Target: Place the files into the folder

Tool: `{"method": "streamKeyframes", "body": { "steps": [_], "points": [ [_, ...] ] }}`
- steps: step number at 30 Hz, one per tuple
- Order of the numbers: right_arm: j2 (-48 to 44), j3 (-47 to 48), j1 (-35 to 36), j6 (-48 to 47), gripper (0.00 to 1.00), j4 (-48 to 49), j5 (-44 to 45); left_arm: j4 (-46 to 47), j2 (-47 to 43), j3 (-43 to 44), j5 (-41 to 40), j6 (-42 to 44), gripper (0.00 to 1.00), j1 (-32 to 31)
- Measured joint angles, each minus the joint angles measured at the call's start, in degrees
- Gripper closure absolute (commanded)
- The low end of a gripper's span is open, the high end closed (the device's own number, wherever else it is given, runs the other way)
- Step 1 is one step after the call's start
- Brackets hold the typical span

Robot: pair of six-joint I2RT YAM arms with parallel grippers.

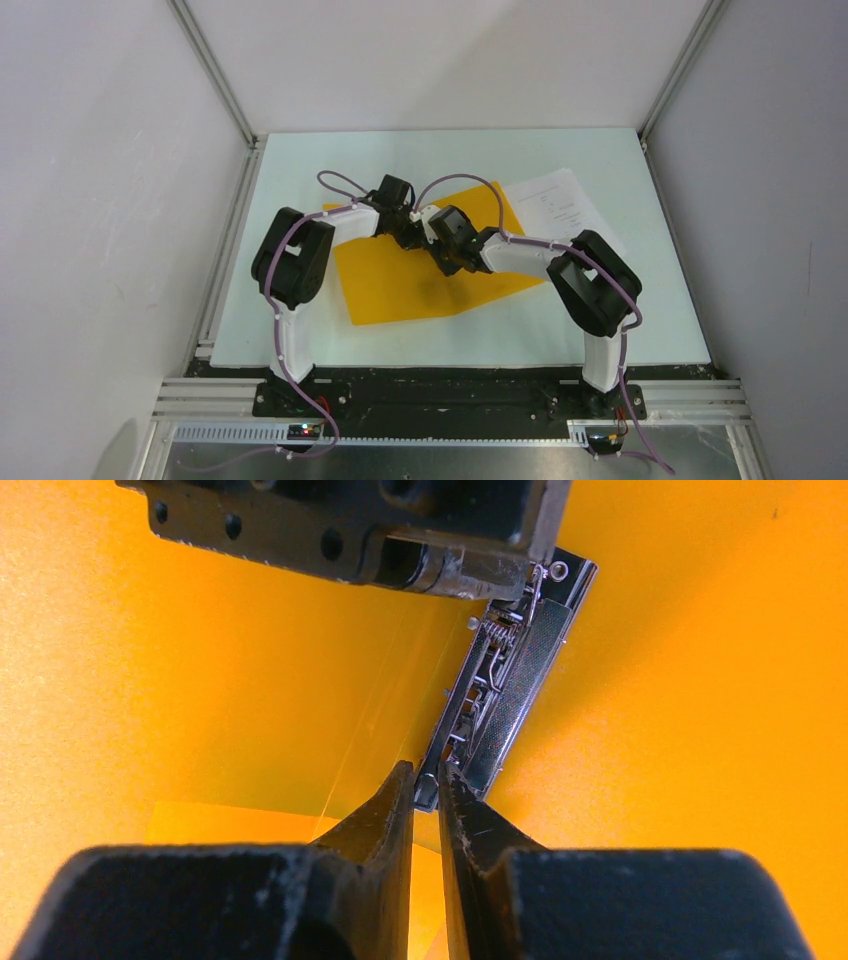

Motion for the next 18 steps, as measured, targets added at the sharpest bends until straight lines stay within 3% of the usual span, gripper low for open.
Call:
{"method": "streamKeyframes", "body": {
  "steps": [4,7,15,17,18],
  "points": [
    [-0.1,-0.1,0.3,0.5,0.76,0.0,1.0,-0.3,0.1,0.2,-0.1,0.1,1.00,0.0],
    [-0.1,-0.5,0.9,0.4,0.82,-0.4,2.4,-0.4,0.1,0.3,0.0,0.1,1.00,0.0],
    [-0.1,-0.6,1.1,1.7,0.88,-0.5,3.3,-0.5,0.2,0.4,0.1,0.1,1.00,-0.1],
    [-0.1,-0.6,1.1,2.0,0.85,-0.4,3.3,-0.5,0.2,0.4,0.1,0.1,1.00,-0.1],
    [-0.1,-0.6,1.0,2.0,0.76,-0.4,3.1,-0.5,0.2,0.4,0.1,0.1,1.00,-0.1]
  ]
}}
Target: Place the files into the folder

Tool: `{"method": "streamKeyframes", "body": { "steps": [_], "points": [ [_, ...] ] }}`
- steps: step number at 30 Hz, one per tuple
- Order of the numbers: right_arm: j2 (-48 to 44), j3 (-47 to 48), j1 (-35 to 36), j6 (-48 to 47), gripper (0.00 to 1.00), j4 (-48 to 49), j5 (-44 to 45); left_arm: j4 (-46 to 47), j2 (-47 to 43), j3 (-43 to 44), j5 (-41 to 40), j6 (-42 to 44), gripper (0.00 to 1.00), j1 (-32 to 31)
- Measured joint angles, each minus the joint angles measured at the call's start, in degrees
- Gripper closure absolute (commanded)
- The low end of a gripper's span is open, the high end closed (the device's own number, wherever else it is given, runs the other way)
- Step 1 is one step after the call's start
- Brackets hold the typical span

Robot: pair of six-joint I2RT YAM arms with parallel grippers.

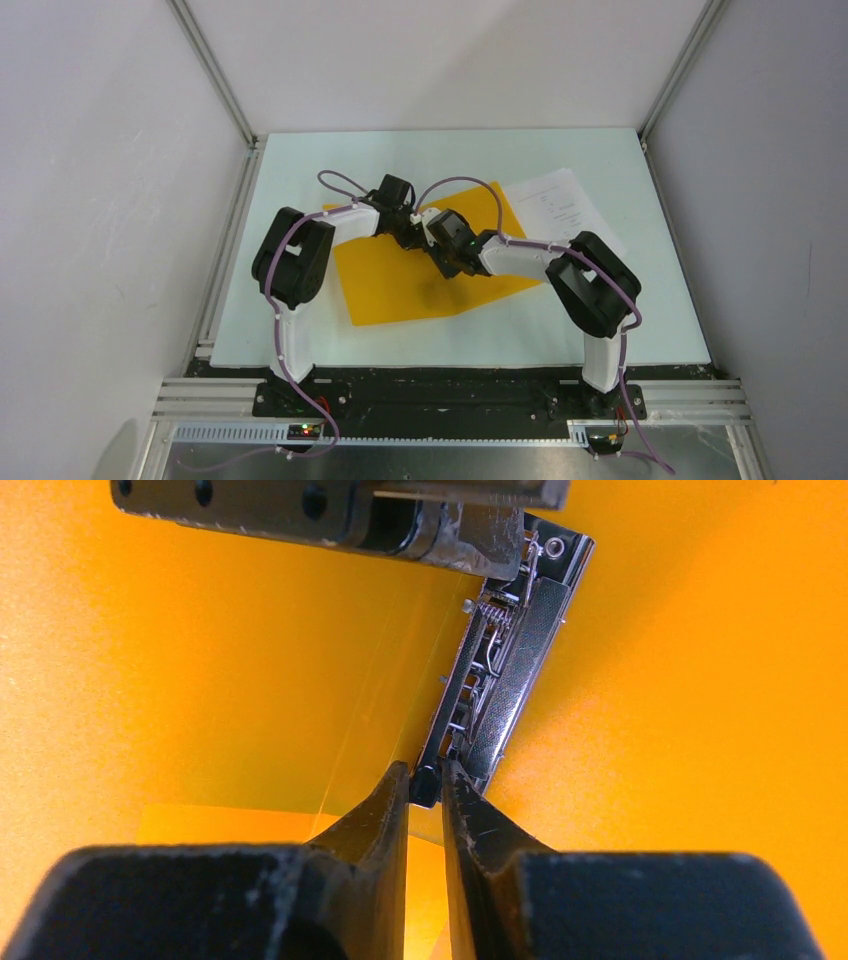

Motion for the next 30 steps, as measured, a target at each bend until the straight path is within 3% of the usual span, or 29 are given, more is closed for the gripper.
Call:
{"method": "streamKeyframes", "body": {
  "steps": [2,7,12,15,19,20,21,22,26,30],
  "points": [
    [-0.1,0.0,-0.1,0.0,0.67,0.0,-0.3,0.0,0.0,0.0,0.0,0.0,1.00,0.0],
    [-1.3,1.0,-1.1,-0.3,0.65,-5.1,-3.1,-0.2,0.0,0.0,0.1,0.0,1.00,-0.3],
    [-5.3,3.7,-2.2,-1.2,0.70,-13.9,-4.2,-0.4,0.0,0.2,0.1,0.1,1.00,-0.3],
    [-8.6,5.9,-2.5,-2.8,0.79,-14.7,-3.8,-0.4,0.0,0.2,0.1,0.1,1.00,-0.3],
    [-11.4,7.2,-2.2,-5.2,0.80,-13.9,-4.9,-0.4,0.0,0.2,0.1,0.1,1.00,-0.3],
    [-11.5,7.2,-2.0,-5.7,0.82,-13.8,-5.4,-0.4,0.0,0.2,0.1,0.1,1.00,-0.3],
    [-11.2,7.2,-1.7,-6.2,0.96,-13.7,-5.8,-0.4,0.0,0.2,0.1,0.1,1.00,-0.3],
    [-10.8,7.2,-1.5,-6.6,0.99,-13.7,-6.1,-0.4,0.0,0.2,0.1,0.1,1.00,-0.3],
    [-7.1,7.2,-0.7,-7.2,1.00,-12.5,-6.1,-0.4,0.0,0.2,0.1,0.1,1.00,-0.3],
    [-3.0,7.2,-0.3,-7.3,0.94,-12.0,-5.4,-0.4,0.0,0.2,0.1,0.3,1.00,-0.3]
  ]
}}
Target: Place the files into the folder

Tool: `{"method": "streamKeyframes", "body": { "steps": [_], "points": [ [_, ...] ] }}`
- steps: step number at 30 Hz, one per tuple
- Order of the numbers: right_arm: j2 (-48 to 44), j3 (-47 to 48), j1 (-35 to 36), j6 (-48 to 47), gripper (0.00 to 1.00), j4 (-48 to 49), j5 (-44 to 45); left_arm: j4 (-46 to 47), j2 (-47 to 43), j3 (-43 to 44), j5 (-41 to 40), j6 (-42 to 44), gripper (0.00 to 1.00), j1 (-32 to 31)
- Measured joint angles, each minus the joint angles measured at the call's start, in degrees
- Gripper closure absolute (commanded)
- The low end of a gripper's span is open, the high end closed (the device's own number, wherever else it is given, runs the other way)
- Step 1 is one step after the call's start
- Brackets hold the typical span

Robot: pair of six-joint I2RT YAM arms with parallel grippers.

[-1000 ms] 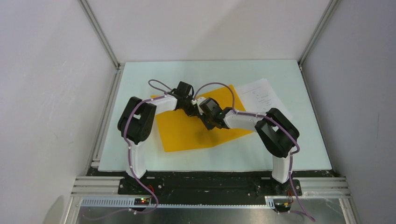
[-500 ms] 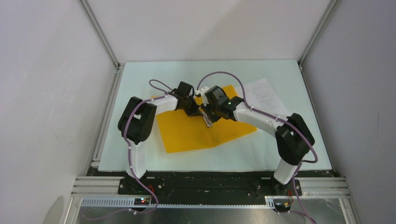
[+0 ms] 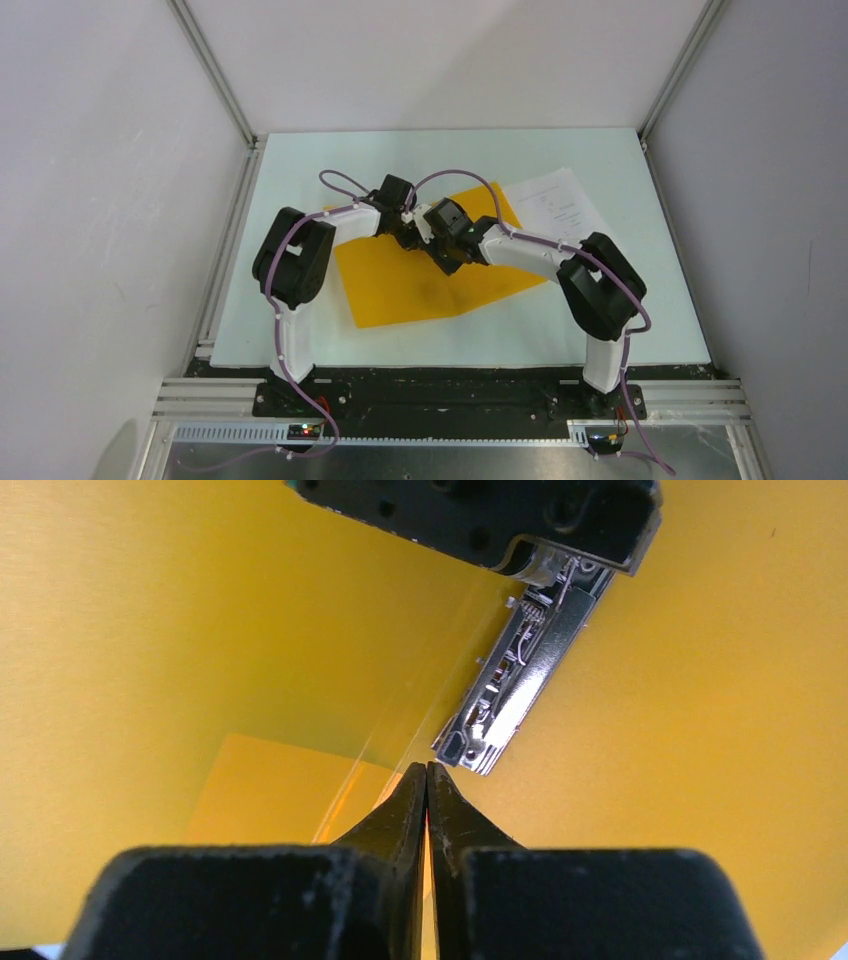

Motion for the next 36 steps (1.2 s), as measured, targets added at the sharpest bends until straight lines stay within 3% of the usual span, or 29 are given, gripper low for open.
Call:
{"method": "streamKeyframes", "body": {
  "steps": [16,20,32,36],
  "points": [
    [3.8,0.0,-0.2,-0.9,0.95,2.1,3.2,0.0,0.0,0.0,0.0,0.2,1.00,0.0],
    [4.1,0.0,-0.1,-0.9,0.88,2.1,2.9,0.0,0.0,0.0,0.0,0.2,1.00,0.0],
    [4.7,0.4,-0.3,-1.0,0.91,2.5,2.8,-0.1,0.0,0.0,0.0,0.2,1.00,0.0],
    [4.8,0.6,-0.3,-1.1,0.85,2.5,2.7,-0.1,0.0,0.0,0.0,0.2,1.00,0.0]
  ]
}}
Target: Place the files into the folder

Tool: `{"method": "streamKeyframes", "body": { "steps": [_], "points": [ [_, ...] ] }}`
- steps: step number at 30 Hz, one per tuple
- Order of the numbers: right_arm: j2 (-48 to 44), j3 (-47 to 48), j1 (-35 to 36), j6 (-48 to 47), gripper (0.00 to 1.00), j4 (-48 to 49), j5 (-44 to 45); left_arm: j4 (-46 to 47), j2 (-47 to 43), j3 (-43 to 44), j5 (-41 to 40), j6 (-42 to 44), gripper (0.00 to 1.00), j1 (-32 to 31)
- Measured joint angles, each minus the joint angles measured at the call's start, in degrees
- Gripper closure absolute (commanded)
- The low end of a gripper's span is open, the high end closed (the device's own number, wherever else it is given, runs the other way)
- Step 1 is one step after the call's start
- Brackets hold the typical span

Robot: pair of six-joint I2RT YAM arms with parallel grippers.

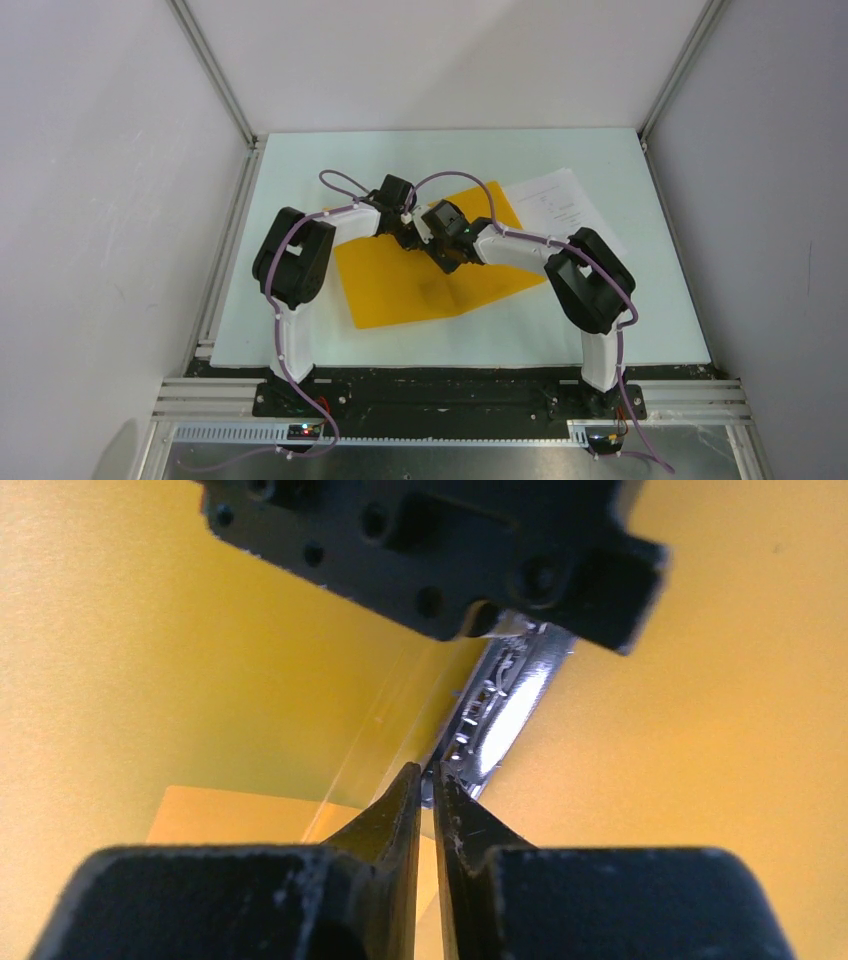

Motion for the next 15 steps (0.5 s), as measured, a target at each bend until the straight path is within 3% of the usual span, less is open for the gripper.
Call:
{"method": "streamKeyframes", "body": {
  "steps": [5,15],
  "points": [
    [0.1,0.0,0.2,0.3,0.88,-0.1,-2.1,0.0,0.0,0.0,0.0,0.0,1.00,0.0],
    [0.2,0.1,0.1,0.7,0.83,-0.3,-2.4,0.0,0.0,0.0,0.0,0.0,1.00,0.0]
  ]
}}
